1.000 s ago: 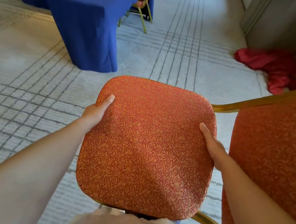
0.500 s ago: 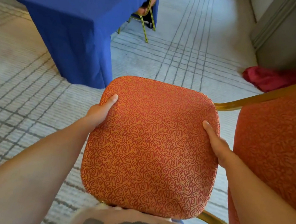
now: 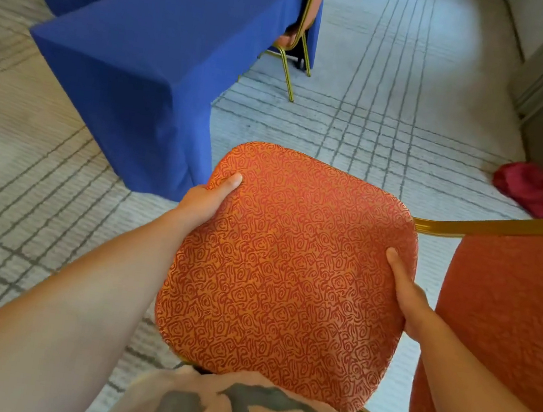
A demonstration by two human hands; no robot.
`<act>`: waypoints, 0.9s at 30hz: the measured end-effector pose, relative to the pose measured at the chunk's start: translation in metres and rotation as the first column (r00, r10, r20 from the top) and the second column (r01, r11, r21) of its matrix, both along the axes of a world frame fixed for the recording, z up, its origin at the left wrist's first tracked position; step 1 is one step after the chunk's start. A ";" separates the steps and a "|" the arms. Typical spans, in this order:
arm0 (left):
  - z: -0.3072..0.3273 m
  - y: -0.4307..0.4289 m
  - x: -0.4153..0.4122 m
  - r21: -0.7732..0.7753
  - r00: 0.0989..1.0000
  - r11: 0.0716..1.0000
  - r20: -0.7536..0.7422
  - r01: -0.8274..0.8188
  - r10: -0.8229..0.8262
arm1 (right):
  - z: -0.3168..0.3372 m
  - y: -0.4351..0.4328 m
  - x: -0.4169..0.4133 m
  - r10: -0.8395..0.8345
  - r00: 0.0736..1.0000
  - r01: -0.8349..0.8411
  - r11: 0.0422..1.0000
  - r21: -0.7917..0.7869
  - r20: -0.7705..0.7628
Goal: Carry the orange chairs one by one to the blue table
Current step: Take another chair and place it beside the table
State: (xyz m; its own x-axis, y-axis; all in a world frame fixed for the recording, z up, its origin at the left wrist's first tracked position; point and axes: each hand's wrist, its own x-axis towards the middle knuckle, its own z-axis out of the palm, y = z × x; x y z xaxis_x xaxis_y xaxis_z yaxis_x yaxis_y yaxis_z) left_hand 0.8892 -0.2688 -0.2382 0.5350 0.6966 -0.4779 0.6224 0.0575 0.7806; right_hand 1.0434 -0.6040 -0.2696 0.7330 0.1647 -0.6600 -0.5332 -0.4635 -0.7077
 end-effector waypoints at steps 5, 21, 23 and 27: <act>0.024 0.096 0.114 0.046 0.997 0.997 0.046 0.062 -0.064 | 0.010 0.086 0.097 -0.074 0.996 0.072 0.997 0.040 0.043; 0.019 0.292 0.423 -0.041 0.993 0.995 0.068 0.095 -0.092 | 0.026 0.280 0.397 -0.109 0.993 0.106 0.993 0.053 0.055; 0.021 0.317 0.472 -0.018 0.995 0.998 0.089 0.055 -0.053 | 0.028 0.303 0.454 -0.104 0.993 0.102 0.993 0.052 0.051; 0.015 0.353 0.548 0.010 0.997 0.998 0.048 0.058 -0.058 | 0.032 0.346 0.541 -0.070 0.996 0.067 0.997 0.049 0.053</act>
State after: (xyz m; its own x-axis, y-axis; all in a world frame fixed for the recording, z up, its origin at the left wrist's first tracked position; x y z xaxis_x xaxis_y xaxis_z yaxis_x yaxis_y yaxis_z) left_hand 1.4371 0.0843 -0.2231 0.5971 0.6678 -0.4445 0.5861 0.0151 0.8101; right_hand 1.5848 -0.2577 -0.2376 0.7781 0.1428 -0.6116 -0.5228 -0.3924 -0.7567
